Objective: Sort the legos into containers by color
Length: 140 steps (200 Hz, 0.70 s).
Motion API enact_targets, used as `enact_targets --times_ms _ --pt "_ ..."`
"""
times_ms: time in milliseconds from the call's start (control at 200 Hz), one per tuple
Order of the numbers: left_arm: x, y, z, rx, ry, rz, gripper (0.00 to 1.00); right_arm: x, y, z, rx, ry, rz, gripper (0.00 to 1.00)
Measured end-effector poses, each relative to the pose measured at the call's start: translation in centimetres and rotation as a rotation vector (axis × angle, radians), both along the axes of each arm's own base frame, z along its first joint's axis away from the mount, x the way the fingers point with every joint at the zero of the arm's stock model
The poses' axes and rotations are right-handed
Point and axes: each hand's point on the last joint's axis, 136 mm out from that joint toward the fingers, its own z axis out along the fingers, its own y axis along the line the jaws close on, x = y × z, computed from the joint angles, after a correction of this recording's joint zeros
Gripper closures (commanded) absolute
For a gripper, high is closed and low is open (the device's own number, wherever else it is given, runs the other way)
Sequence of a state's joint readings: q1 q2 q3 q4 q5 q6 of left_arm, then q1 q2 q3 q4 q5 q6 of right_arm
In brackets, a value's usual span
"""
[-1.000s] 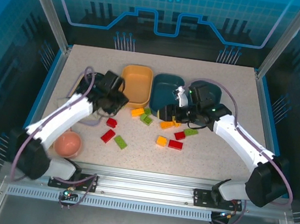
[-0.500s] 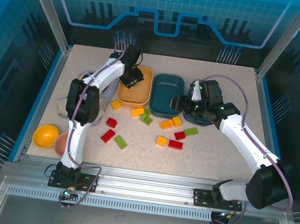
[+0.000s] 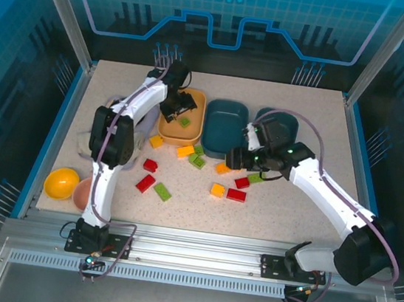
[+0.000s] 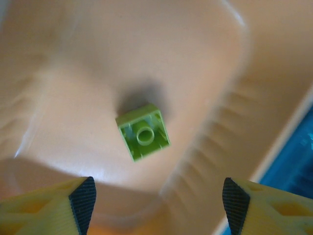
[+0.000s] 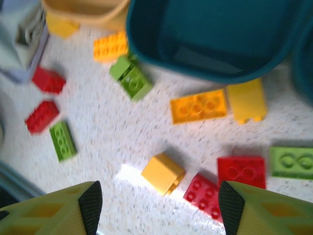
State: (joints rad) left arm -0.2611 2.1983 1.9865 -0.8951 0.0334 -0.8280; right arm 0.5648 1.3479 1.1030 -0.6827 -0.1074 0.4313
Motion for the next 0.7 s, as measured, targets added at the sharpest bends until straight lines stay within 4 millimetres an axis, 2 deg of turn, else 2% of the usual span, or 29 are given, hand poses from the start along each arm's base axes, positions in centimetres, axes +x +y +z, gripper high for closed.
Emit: enact_targets --times_ms 60,135,210,280,350,410,480,615,700 --pt "-1.2 0.0 2.4 -0.013 -0.048 -0.005 0.16 -1.4 1.3 -1.5 -0.063 0.014 0.105 0.27" --pt "-3.8 -0.2 5.5 -0.033 -0.11 -0.022 0.15 -2.8 2.3 -3.9 -0.149 0.049 0.213 0.23" --pt "-7.7 -0.5 8.3 -0.058 -0.177 -0.048 0.15 -3.8 2.7 -6.5 -0.23 0.1 0.295 0.22" --pt "-11.5 -0.8 9.6 -0.077 -0.213 -0.076 0.16 -4.0 3.0 -8.2 -0.299 0.14 0.35 0.22" --pt "-15.2 -1.0 9.7 -0.093 -0.222 -0.098 0.16 -3.6 3.4 -9.4 -0.349 0.158 0.39 0.22" --pt "-18.1 -0.9 8.9 -0.097 -0.206 -0.112 0.16 -3.2 3.9 -10.2 -0.385 0.162 0.419 0.22" --pt "-20.6 -0.6 7.7 -0.098 -0.183 -0.11 0.17 -2.9 4.3 -11.2 -0.423 0.167 0.445 0.22" --pt "-24.0 0.4 6.0 -0.092 -0.142 -0.082 0.17 -2.7 4.1 -13.0 -0.493 0.191 0.476 0.25" --pt "-25.2 0.7 6.0 -0.098 -0.146 -0.071 0.17 -2.7 3.8 -14.0 -0.523 0.207 0.485 0.36"
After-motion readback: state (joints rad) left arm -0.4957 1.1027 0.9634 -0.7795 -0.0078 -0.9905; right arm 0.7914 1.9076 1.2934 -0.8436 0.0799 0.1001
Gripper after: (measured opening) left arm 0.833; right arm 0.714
